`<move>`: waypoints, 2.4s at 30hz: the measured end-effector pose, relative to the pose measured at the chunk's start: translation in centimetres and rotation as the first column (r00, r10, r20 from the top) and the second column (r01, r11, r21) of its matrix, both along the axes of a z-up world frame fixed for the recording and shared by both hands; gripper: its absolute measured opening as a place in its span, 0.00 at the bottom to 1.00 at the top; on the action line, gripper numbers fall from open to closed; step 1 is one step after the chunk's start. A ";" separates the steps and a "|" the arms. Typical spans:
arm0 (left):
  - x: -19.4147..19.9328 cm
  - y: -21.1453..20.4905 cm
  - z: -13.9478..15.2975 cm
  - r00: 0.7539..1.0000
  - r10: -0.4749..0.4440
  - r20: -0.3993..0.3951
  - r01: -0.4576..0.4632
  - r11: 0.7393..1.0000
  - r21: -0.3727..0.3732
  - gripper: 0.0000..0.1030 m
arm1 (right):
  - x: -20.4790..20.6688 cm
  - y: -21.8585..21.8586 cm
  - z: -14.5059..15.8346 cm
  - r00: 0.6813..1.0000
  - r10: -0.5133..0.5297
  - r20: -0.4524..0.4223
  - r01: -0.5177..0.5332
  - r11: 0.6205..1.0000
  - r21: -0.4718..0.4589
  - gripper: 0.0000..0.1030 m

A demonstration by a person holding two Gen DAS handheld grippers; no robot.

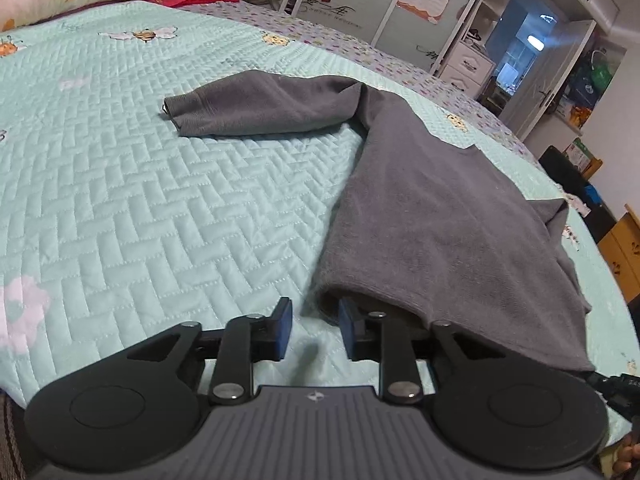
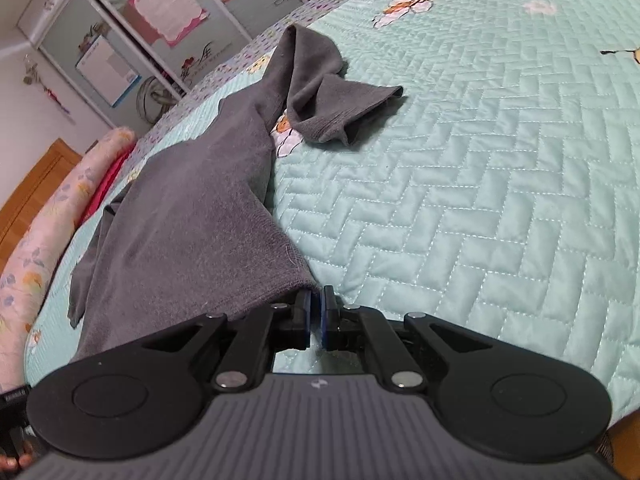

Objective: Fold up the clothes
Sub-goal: 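Open both grippers and release the hoodie hem onto the quilt, then close both grippers on the hoodie hem again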

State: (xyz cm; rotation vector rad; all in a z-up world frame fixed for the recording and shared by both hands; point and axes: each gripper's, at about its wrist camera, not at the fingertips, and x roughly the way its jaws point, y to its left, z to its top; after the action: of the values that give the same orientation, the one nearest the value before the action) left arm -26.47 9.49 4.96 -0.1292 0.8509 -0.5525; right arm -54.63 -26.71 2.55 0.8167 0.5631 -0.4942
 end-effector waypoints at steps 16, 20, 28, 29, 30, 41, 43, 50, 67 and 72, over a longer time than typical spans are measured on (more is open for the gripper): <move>-1.3 -4.7 -0.3 0.961 -0.213 0.178 0.167 0.955 0.243 0.38 | 3.3 5.1 2.1 0.969 0.123 -0.214 -0.205 0.885 -0.418 0.34; -0.2 -5.5 -0.6 0.956 -0.215 0.201 0.153 0.946 0.286 0.39 | 3.6 5.4 2.4 0.966 0.135 -0.219 -0.224 0.863 -0.453 0.34; 0.9 -5.8 -0.4 0.946 -0.212 0.247 0.137 0.947 0.290 0.39 | 4.6 7.0 2.9 0.953 0.161 -0.256 -0.283 0.770 -0.572 0.34; 0.9 -5.9 -0.4 0.943 -0.217 0.252 0.141 0.947 0.290 0.36 | 4.7 7.4 3.0 0.952 0.165 -0.257 -0.290 0.754 -0.589 0.34; 1.0 -5.9 -0.4 0.942 -0.219 0.255 0.143 0.947 0.287 0.30 | 4.7 7.5 3.2 0.953 0.166 -0.252 -0.289 0.745 -0.601 0.34; -0.5 -3.5 0.3 0.959 -0.160 0.234 0.107 0.969 0.225 0.04 | 2.4 6.4 4.8 0.978 0.132 -0.159 -0.198 0.824 -0.531 0.01; -0.4 -4.1 -1.0 0.961 -0.169 0.219 0.105 0.956 0.276 0.04 | 2.5 6.2 3.5 0.973 0.126 -0.192 -0.209 0.833 -0.512 0.01; -0.2 -4.2 -1.8 0.963 -0.169 0.211 0.097 0.944 0.314 0.09 | 2.7 6.0 1.8 0.966 0.116 -0.230 -0.221 0.831 -0.510 0.14; -1.2 -4.3 -0.6 0.964 -0.161 0.210 0.087 0.942 0.325 0.04 | 3.0 6.4 2.5 0.961 0.124 -0.247 -0.228 0.860 -0.457 0.02; -1.2 -3.8 -1.1 0.971 -0.168 0.170 0.103 0.936 0.337 0.08 | 2.8 6.0 2.7 0.954 0.131 -0.269 -0.241 0.870 -0.431 0.02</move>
State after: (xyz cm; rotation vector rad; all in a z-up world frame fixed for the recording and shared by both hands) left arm -27.65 5.66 3.84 0.2863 0.7498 -0.5370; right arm -51.87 -20.67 5.24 0.2446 0.6985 -0.5197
